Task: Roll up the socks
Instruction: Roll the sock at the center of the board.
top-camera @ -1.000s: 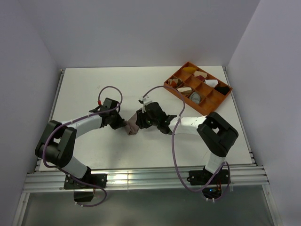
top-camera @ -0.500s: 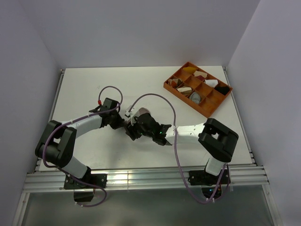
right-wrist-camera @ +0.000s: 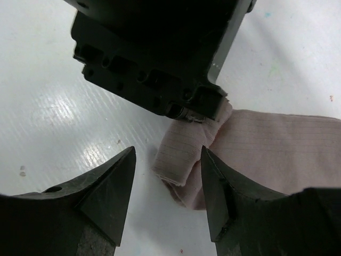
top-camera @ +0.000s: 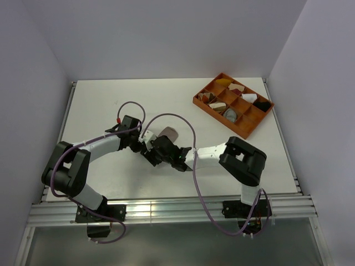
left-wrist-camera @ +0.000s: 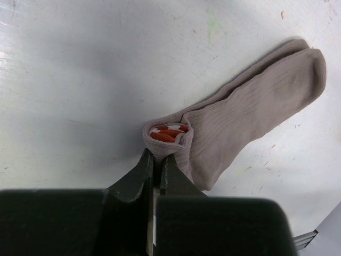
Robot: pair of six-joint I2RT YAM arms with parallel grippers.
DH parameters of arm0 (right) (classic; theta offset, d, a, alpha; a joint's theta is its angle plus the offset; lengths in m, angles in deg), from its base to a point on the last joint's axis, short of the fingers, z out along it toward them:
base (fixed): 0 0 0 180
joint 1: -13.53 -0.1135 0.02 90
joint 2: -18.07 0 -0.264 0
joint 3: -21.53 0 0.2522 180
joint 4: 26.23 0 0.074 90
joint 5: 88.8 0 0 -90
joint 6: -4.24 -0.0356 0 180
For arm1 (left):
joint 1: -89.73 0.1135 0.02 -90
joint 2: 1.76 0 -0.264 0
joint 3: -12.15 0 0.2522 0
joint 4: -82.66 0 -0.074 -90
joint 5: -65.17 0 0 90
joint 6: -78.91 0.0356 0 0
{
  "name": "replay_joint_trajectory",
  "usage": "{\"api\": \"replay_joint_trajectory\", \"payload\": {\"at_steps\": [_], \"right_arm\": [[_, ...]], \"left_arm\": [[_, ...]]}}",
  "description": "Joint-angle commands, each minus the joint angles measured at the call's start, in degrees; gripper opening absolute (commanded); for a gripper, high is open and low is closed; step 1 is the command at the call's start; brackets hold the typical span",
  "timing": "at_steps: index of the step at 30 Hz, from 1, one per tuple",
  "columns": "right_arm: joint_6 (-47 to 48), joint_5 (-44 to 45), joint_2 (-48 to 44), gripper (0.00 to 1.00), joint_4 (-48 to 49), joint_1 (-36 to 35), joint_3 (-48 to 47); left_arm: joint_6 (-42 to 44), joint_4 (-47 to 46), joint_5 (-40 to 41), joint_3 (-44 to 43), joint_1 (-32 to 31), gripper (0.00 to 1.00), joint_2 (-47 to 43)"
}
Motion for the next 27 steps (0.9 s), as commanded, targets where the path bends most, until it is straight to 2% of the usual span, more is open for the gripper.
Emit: {"api": "replay_joint_trajectory", "payload": {"at_steps": [1,8,11,14,15,16,17,18,19,22,25,27], "right_arm": [[2.13,2.72,1.51,0.59,-0.41,-0.75,-2.96],[1.61,5.27,4.59,0.53,-2.52,-0.93,-4.28],[1.17,5.71,4.50,0.46,-2.78,-0.93,-3.58],[0.64,5.71,4.59,0.25,-3.93,-0.75,-3.58],[0.55,5.45,4.33,0.13,-3.93,-0.84,-3.14],[0.55,4.84,4.24,0.08,-3.84,-0.84,-2.96],[0.55,4.57,3.80,0.00,-3.92,-0.84,-2.79],[0.64,4.31,3.53,0.00,-3.84,-0.75,-2.35],[0.73,3.78,3.18,0.00,-3.49,-0.66,-2.00],[1.69,3.25,2.30,0.00,-3.14,-0.75,-0.86],[2.66,2.63,1.34,0.00,-2.52,-0.75,0.46],[3.36,2.11,0.81,0.00,-2.17,-0.75,1.26]], "left_arm": [[1.93,-0.33,-1.15,0.49,0.06,0.00,0.24],[2.28,-0.86,-1.59,0.40,0.06,0.01,0.24],[2.37,-1.03,-2.11,0.40,0.06,0.00,0.15],[2.46,-1.47,-2.64,0.40,0.06,0.00,-0.02],[2.37,-1.82,-2.64,0.58,0.06,0.00,-0.20],[2.45,-1.91,-2.64,0.49,0.14,0.01,-0.72],[2.63,-2.17,-2.64,0.40,0.23,0.04,-1.07],[3.15,-2.26,-2.64,0.23,0.41,0.07,-1.51],[3.42,-1.92,-2.38,-0.03,1.10,0.15,-2.30],[5.35,-0.95,-2.73,-1.88,4.08,0.31,-3.44],[7.90,-0.25,-4.48,-4.60,6.99,0.40,-2.58],[9.91,0.37,-6.15,-7.50,7.44,0.41,-0.82]]}}
